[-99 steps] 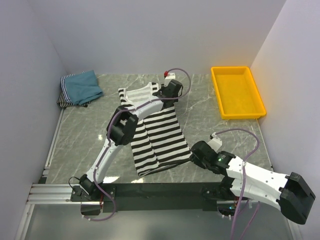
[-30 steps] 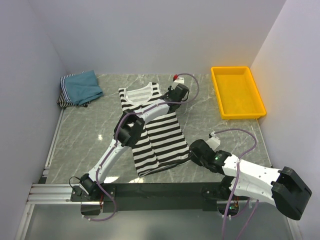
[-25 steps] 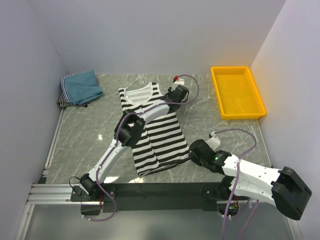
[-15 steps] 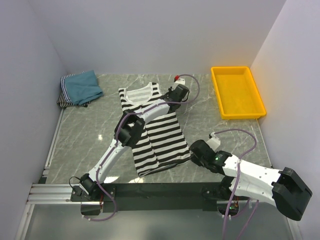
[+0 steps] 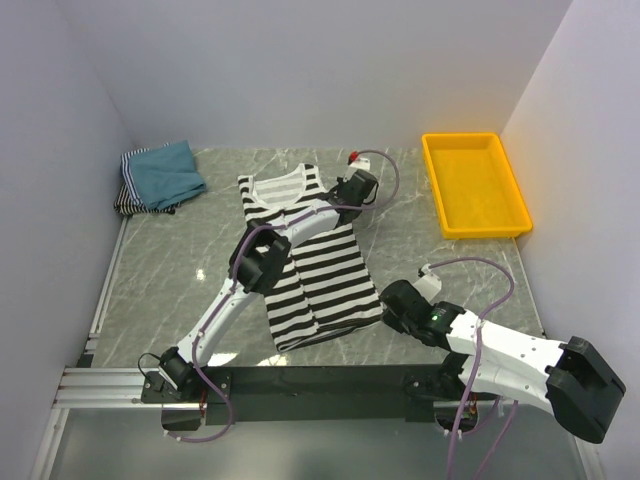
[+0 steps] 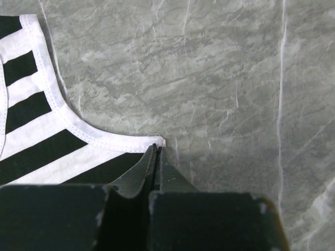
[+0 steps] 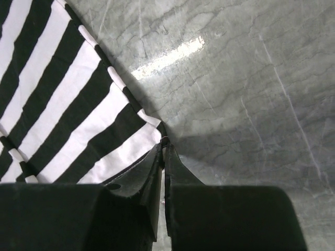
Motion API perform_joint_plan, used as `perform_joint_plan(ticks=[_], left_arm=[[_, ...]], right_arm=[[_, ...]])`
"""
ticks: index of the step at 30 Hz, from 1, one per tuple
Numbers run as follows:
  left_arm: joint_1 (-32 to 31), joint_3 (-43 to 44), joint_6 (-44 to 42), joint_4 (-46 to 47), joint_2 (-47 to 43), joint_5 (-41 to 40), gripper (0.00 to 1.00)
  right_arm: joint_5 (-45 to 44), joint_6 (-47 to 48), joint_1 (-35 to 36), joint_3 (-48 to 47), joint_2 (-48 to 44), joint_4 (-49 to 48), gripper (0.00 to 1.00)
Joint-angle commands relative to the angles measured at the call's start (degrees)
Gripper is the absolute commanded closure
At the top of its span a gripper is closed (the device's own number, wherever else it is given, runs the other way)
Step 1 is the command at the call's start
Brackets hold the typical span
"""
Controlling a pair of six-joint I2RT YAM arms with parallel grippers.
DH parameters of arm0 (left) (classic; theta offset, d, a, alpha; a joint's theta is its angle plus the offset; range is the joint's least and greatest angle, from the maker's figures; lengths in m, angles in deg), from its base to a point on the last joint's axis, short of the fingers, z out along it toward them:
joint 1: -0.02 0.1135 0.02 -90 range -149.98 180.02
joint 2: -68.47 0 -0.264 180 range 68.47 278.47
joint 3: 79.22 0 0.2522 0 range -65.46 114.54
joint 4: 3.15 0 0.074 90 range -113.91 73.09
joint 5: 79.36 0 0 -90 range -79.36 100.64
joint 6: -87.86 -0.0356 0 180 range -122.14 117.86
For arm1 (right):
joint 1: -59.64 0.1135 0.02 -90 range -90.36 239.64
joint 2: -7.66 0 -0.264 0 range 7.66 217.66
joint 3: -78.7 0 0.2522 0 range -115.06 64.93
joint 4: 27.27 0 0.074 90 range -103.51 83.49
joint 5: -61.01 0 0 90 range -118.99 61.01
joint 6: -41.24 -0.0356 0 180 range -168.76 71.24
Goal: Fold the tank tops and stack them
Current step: Fold the tank top
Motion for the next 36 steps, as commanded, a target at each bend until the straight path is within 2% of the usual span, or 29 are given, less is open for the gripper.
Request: perform_joint_plan(ticks=[1, 7, 13, 21, 29, 36], left_arm=[[-0.3, -3.0, 1.5, 3.2, -3.2, 0.0, 0.99], [0.0, -7.7, 3.7, 7.3, -7.4, -2.5, 1.00], [2.1, -14.2, 8.6, 10.0, -13.5, -0.1, 1.00], [4.9, -22.7, 13.2, 13.0, -20.0, 4.1, 1.00], [8.5, -31.5, 18.4, 17.4, -26.2, 8.6, 1.00], [11.5, -44.6, 22.8, 22.8, -33.2, 10.7, 1.00]], right_arm=[[-2.3, 1.0, -0.1, -1.5, -1.1, 1.4, 0.93], [-4.5, 1.5, 1.4, -3.5, -2.4, 4.1, 0.95], [-9.8, 0.7, 6.3, -8.8, -1.7, 9.6, 0.96], [-15.0, -2.7, 15.4, -17.5, 6.3, 15.9, 0.98], [-15.2, -1.7, 21.4, -22.9, 14.2, 15.7, 0.98], [-14.9, -0.6, 25.5, -27.0, 18.3, 14.4, 0.99]])
